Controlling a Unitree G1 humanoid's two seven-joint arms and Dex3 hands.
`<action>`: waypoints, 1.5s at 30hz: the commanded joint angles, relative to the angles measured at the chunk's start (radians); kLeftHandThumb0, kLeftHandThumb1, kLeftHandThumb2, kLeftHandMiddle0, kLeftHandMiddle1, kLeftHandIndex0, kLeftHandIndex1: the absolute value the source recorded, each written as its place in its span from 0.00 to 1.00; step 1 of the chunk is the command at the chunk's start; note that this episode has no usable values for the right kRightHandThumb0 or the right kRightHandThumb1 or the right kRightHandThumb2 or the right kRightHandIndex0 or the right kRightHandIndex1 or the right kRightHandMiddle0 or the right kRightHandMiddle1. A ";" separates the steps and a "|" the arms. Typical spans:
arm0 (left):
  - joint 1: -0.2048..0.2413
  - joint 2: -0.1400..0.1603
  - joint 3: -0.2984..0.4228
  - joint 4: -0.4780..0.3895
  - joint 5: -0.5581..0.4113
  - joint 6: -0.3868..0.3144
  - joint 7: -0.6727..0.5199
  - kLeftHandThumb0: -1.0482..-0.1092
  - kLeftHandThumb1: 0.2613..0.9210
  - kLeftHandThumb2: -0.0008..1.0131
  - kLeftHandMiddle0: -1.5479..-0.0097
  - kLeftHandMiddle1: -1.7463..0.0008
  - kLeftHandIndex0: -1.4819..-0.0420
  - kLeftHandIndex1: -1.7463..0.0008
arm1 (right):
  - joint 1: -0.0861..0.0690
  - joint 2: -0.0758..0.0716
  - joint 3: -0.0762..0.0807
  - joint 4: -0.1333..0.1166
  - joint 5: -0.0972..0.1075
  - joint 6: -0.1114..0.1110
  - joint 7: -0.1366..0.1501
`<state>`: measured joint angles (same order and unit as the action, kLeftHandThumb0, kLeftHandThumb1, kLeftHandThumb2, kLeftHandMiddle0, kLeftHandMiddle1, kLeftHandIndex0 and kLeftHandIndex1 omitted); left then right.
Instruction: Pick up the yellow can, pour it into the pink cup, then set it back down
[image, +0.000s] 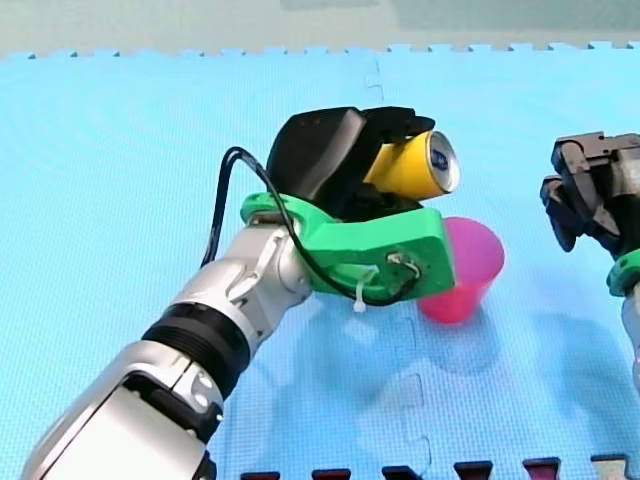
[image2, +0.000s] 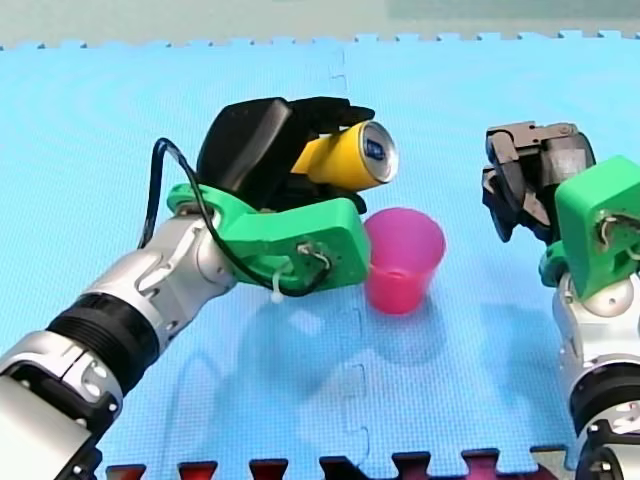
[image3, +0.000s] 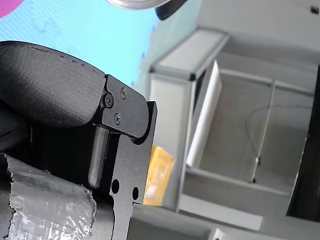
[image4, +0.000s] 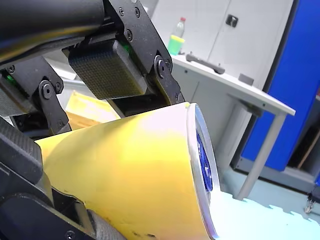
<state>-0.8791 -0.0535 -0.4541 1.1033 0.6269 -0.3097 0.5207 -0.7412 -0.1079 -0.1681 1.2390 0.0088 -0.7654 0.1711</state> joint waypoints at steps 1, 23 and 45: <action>-0.007 0.004 -0.003 -0.004 0.003 0.003 0.006 0.48 0.83 0.00 0.18 0.78 0.14 1.00 | -0.005 -0.007 -0.009 -0.001 0.013 0.000 0.008; 0.004 0.004 -0.057 -0.008 0.054 0.013 0.019 0.52 0.84 0.00 0.14 0.86 0.14 1.00 | -0.021 -0.022 -0.020 0.001 0.021 0.018 0.018; -0.034 0.014 -0.113 0.029 0.126 0.045 0.088 0.60 0.86 0.00 0.12 0.91 0.14 1.00 | -0.024 -0.020 -0.021 0.001 0.027 0.017 0.019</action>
<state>-0.8983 -0.0453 -0.5636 1.1308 0.7485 -0.2679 0.5996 -0.7587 -0.1249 -0.1876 1.2410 0.0325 -0.7470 0.1873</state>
